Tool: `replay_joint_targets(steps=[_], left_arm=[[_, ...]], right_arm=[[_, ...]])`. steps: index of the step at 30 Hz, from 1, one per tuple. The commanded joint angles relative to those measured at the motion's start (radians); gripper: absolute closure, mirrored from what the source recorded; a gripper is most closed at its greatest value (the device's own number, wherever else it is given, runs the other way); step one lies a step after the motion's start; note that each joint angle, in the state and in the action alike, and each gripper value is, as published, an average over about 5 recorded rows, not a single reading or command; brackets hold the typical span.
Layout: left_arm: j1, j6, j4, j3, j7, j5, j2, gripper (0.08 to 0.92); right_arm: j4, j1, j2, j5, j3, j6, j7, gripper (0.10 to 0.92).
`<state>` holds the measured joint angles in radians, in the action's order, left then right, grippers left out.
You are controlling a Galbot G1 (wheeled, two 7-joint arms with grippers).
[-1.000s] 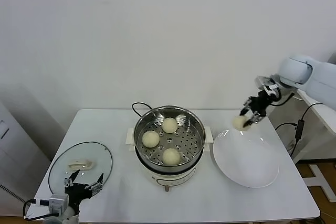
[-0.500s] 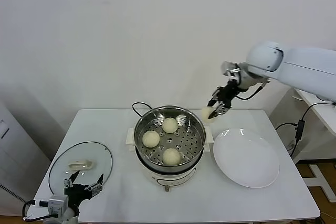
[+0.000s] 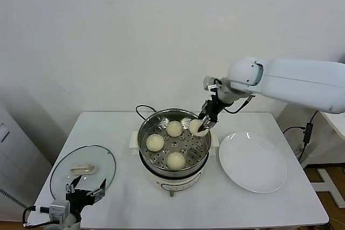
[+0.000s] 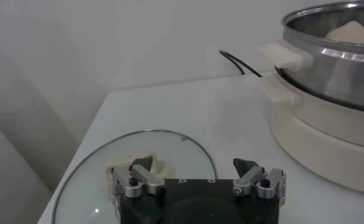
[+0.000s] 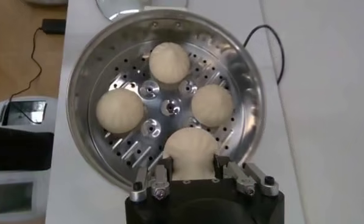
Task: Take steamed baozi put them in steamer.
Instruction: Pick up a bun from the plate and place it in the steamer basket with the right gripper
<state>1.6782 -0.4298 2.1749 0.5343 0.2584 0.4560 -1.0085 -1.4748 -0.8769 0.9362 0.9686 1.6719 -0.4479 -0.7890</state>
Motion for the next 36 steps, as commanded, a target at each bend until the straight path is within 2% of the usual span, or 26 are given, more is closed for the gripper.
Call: replay_joint_targets(steps=[1,20,23,31,36], left_arm=[[-0.001,0.0,-0.002,0.0,0.0,-0.001,-0.003,0.177],[-0.002,0.003,-0.014,0.002,-0.002,0.0,-0.009,0.177],[-0.002,0.003,-0.015,0.001,-0.001,0.0,-0.009,0.177],[0.0,0.005,-0.013,0.002,-0.002,0.001,-0.01,0.177],[-0.002,0.004,-0.006,0.008,-0.001,0.006,-0.012,0.177]], right_arm=[[-0.013,0.092,0.026,0.009,-0.02,-0.036,0.081,0.588],[0.036,0.215,0.042,-0.06,-0.067,-0.033,0.108,0.572],[0.04,0.216,0.042,-0.055,-0.078,-0.032,0.107,0.512],[0.04,0.171,0.004,-0.021,-0.137,-0.026,0.058,0.281],[0.062,0.14,-0.093,0.054,-0.256,-0.008,0.024,0.207]])
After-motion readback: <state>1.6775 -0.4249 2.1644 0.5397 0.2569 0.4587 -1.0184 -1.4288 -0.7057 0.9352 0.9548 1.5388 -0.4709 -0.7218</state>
